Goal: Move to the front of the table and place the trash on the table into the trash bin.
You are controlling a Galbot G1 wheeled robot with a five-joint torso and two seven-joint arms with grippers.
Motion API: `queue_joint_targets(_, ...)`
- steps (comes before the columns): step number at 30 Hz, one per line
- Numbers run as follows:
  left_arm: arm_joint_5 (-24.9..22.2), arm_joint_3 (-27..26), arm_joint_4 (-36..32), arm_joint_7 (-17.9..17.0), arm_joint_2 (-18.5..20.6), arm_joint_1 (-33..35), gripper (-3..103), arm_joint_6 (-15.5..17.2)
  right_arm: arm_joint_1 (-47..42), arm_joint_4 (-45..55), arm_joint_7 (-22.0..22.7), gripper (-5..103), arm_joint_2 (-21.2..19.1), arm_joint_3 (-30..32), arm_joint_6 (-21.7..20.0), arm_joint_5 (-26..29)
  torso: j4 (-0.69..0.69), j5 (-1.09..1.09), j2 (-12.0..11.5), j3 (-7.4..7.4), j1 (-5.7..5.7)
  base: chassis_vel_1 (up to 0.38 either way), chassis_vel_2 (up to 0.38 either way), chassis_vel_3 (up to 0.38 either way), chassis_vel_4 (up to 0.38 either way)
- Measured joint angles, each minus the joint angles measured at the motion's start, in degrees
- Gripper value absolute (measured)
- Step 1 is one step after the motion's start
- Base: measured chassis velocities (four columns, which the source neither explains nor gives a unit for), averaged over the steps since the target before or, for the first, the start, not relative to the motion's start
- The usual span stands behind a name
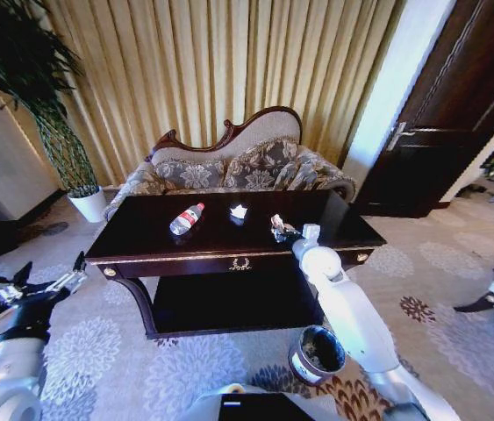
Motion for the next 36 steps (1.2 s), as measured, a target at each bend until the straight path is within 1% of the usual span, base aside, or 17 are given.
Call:
queue_joint_targets(1, 0.00, -0.02, 0.00, 0.00, 0.00, 0.01, 100, -0.04, -0.07, 0.06, -0.02, 11, -0.17, 0.06, 0.18, 0.04, 0.00, 0.00, 0.00, 0.00, 0.00, 0.000, 0.000, 0.000, 0.000)
queue_joint_targets(3, 0.00, -0.08, 0.00, -0.02, 0.01, 0.04, 100, -0.07, -0.27, 0.20, -0.08, 2, -0.65, 0.35, 0.62, 0.12, -0.01, -0.01, 0.00, 0.00, 0.00, 0.000, 0.000, 0.000, 0.000)
queue_joint_targets(4, 0.00, -0.09, 0.00, -0.02, 0.02, 0.04, 100, -0.07, -0.40, 0.39, -0.11, 1, -0.87, 0.54, 0.76, 0.24, -0.01, 0.00, 0.00, 0.00, 0.00, 0.000, 0.000, 0.000, 0.000)
queue_joint_targets(6, 0.00, -0.11, 0.00, -0.04, 0.03, 0.03, 100, -0.08, -0.73, 1.00, -0.21, 1, -1.31, 1.05, 1.25, 0.55, 0.00, 0.00, 0.00, 0.00, 0.00, 0.000, 0.000, 0.000, 0.000)
queue_joint_targets(9, 0.01, 0.15, 0.00, -0.12, 0.07, -0.23, 100, -0.08, -3.00, 4.37, -2.20, 0, -2.35, 3.07, 4.42, 0.92, -0.01, 0.01, 0.00, 0.00, 0.00, 0.000, 0.000, 0.000, 0.000)
queue_joint_targets(11, 0.03, 0.40, 0.00, -0.12, 0.20, -0.30, 100, -0.05, -5.24, 7.31, -2.93, 0, -2.81, 4.60, 5.98, 0.92, 0.00, 0.00, 0.00, 0.00, 0.00, 0.000, 0.000, 0.000, 0.000)
queue_joint_targets(12, 0.03, 0.40, 0.00, -0.12, 0.20, -0.30, 100, -0.05, -5.24, 7.31, -2.93, 0, -2.81, 4.60, 5.98, 0.92, 0.00, 0.00, 0.00, 0.00, 0.00, 0.000, 0.000, 0.000, 0.000)
queue_joint_targets(16, 0.03, 0.55, 0.00, -0.53, 0.86, -0.31, 100, 0.02, -11.69, 14.01, -3.26, 0, -3.45, 9.13, 9.36, 0.47, -0.01, -0.01, 0.00, 0.00, 0.00, 0.000, 0.000, 0.000, 0.000)
queue_joint_targets(17, 0.03, 0.55, 0.00, -0.53, 0.86, -0.31, 100, 0.02, -11.69, 14.01, -3.26, 0, -3.45, 9.13, 9.36, 0.47, -0.01, -0.01, 0.00, 0.00, 0.00, 0.000, 0.000, 0.000, 0.000)
queue_joint_targets(21, -0.25, 0.37, 0.00, -0.87, 1.49, -0.29, 100, 0.03, -18.55, 20.54, -3.14, 0, -4.55, 13.57, 11.85, 0.32, -0.01, 0.00, 0.00, 0.00, 0.00, 0.000, 0.000, 0.000, 0.000)
queue_joint_targets(22, -0.25, 0.37, 0.00, -0.87, 1.49, -0.29, 100, 0.03, -18.55, 20.54, -3.14, 0, -4.55, 13.57, 11.85, 0.32, -0.01, 0.00, 0.00, 0.00, 0.00, 0.000, 0.000, 0.000, 0.000)
queue_joint_targets(25, -0.87, 0.14, 0.00, -0.92, 1.72, -0.34, 100, 0.02, -23.91, 25.46, -3.06, 0, -4.80, 17.04, 12.63, -0.08, 0.00, 0.00, 0.00, -0.01, -0.01, 0.000, 0.000, 0.000, 0.000)
queue_joint_targets(27, -1.08, 0.14, 0.00, -0.93, 2.11, -0.38, 100, 0.02, -27.97, 29.13, -3.15, 0, -4.38, 19.65, 13.46, -0.69, -0.01, 0.00, 0.01, -0.01, -0.01, 0.000, 0.000, 0.000, 0.000)
queue_joint_targets(28, -1.08, 0.14, 0.00, -0.93, 2.11, -0.38, 100, 0.02, -27.97, 29.13, -3.15, 0, -4.38, 19.65, 13.46, -0.69, -0.01, 0.00, 0.01, -0.01, -0.01, 0.000, 0.000, 0.000, 0.000)
queue_joint_targets(31, -1.62, 0.19, 0.00, -0.94, 2.94, -0.72, 100, 0.02, -35.61, 33.07, -4.59, 0, -3.21, 23.51, 16.29, -3.47, -0.01, 0.00, 0.00, -0.01, -0.02, 0.000, 0.000, 0.000, 0.000)
queue_joint_targets(33, -1.73, 0.19, 0.00, -0.95, 3.11, -0.83, 100, 0.03, -37.60, 33.78, -4.93, 0, -2.98, 24.34, 17.09, -3.92, -0.01, -0.01, 0.00, -0.01, -0.01, 0.000, 0.000, 0.000, 0.000)
queue_joint_targets(36, -2.04, 0.31, 0.00, -0.94, 3.68, -1.08, 100, 0.16, -44.55, 36.68, -5.64, 0, -2.06, 27.27, 19.18, -4.50, -0.02, 0.00, 0.01, -0.01, -0.01, 0.000, 0.000, 0.000, 0.000)
